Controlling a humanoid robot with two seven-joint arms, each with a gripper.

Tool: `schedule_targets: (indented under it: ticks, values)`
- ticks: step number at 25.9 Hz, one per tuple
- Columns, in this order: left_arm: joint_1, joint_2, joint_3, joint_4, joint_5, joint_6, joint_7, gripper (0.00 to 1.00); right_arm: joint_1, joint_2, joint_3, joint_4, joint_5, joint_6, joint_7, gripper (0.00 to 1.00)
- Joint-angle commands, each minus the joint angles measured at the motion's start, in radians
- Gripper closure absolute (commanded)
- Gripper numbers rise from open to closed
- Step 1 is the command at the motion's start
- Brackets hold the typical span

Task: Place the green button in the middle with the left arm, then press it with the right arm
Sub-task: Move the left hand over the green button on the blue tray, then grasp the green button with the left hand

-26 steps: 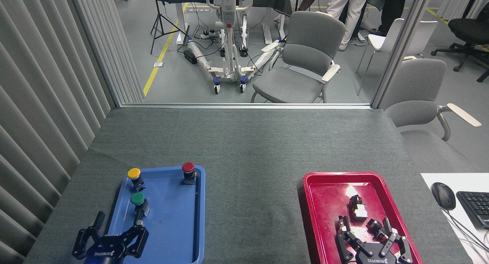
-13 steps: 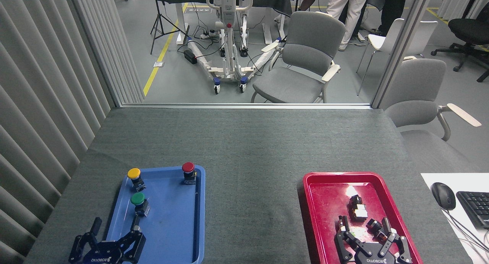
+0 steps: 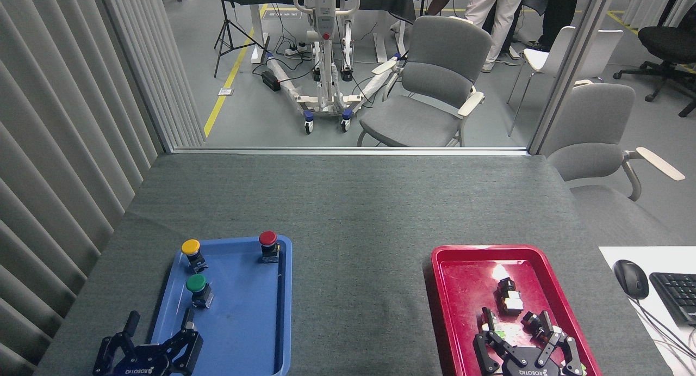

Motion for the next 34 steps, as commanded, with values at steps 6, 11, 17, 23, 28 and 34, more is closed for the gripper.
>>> schedule_targets:
  ticks: [6, 11, 17, 23, 28, 34]
  values:
    - [-0.017, -0.006, -0.004, 0.013, 0.000, 0.002, -0.002, 0.00, 0.001, 0.030, -0.012, 0.003, 0.052, -0.018, -0.003, 0.00]
    - [-0.022, -0.012, -0.016, 0.046, 0.000, -0.003, -0.002, 0.00, -0.003, 0.045, -0.012, 0.005, 0.055, -0.017, -0.003, 0.00]
    - [-0.109, -0.014, -0.074, 0.203, -0.008, 0.003, 0.004, 0.01, -0.006, 0.055, -0.012, 0.008, 0.057, -0.018, -0.003, 0.00]
    - [-0.180, -0.011, -0.080, 0.316, -0.018, 0.002, 0.056, 0.01, -0.006, 0.056, -0.014, 0.014, 0.055, -0.018, -0.002, 0.00]
    - [-0.246, 0.003, -0.080, 0.416, -0.018, -0.003, 0.064, 0.00, -0.008, 0.062, -0.014, 0.014, 0.055, -0.018, -0.002, 0.00]
    - [-0.301, 0.009, -0.082, 0.500, -0.023, -0.029, 0.064, 0.01, -0.008, 0.062, -0.014, 0.014, 0.055, -0.018, -0.002, 0.00]
